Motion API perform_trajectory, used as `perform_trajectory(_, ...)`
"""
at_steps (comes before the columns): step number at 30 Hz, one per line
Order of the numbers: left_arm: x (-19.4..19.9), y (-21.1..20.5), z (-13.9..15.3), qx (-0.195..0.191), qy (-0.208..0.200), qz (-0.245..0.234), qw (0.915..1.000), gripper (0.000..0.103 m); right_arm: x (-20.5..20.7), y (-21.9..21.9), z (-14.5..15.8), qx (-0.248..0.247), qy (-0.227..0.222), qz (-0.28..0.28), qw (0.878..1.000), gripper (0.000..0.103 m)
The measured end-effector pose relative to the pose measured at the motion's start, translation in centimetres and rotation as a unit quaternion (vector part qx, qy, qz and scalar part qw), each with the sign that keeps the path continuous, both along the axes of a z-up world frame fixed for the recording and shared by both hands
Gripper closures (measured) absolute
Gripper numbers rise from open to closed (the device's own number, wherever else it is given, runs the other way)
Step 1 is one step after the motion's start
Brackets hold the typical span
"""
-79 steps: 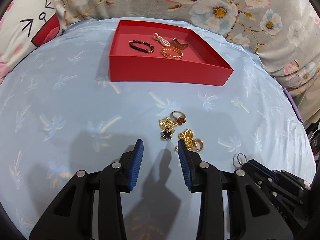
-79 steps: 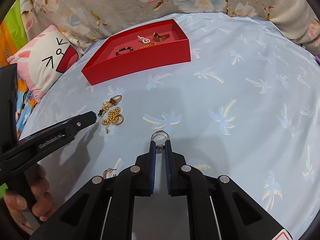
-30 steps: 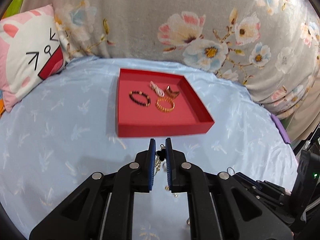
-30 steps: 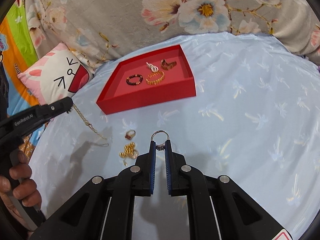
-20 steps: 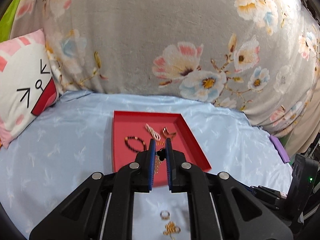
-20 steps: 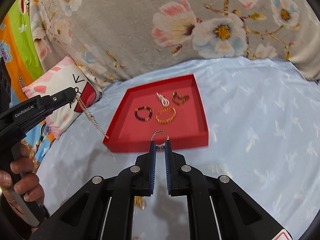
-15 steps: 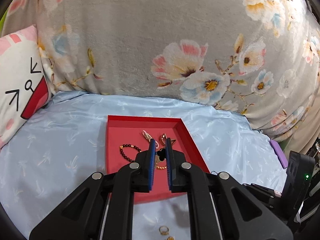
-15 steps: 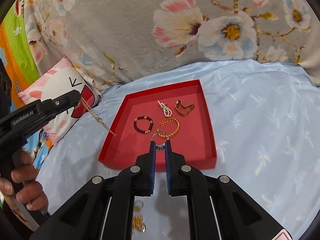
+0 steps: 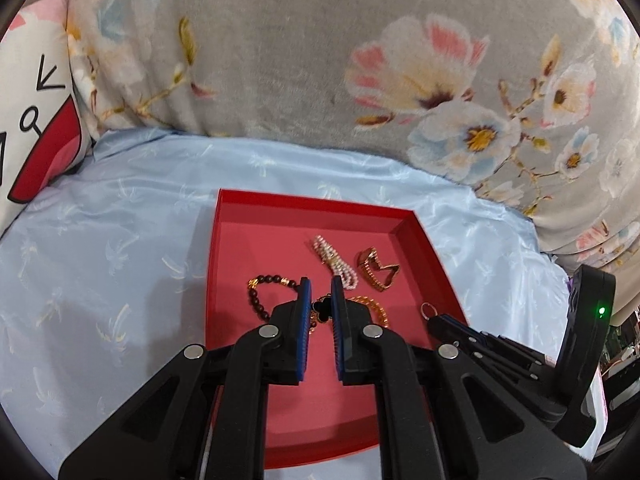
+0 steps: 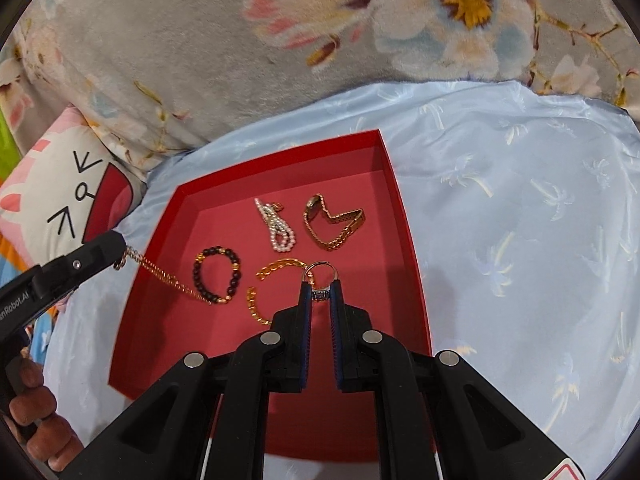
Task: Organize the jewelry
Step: 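Carry the ring and gold chain into the red tray and open both grippers, then withdraw both grippers from the tray back over the remaining gold jewelry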
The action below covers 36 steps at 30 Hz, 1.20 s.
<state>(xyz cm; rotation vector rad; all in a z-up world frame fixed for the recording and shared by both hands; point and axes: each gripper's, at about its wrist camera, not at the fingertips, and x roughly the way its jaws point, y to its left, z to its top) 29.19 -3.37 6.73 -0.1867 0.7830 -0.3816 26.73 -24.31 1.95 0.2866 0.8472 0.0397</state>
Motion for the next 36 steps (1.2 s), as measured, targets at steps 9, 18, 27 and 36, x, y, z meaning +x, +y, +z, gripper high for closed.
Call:
perform_trajectory(9, 1.1, 1.2, -2.1, -0.004, 0.026, 0.028, 0.9993, 0.086, 0.7, -0.4, -0.5, -0.011, -0.003, -0.008, 1.0, 0.091)
perform_trajectory(18, -0.5, 3.0, -0.9, 0.002, 0.006, 0.056, 0.9984, 0.069, -2.1, -0.8, 2.1, -0.013, -0.039, -0.013, 0.999, 0.085)
perform_trajectory(27, -6.1, 3.7, -0.4, 0.028, -0.015, 0.056, 0.9979, 0.064, -8.8, -0.4, 3.1, -0.011, -0.052, -0.017, 0.998, 0.085)
perform_trajectory(36, -12.3, 3.9, -1.5, 0.04, -0.01, 0.043, 0.9982, 0.062, -16.0, 1.9, 1.1, -0.008, -0.02, -0.001, 1.0, 0.085)
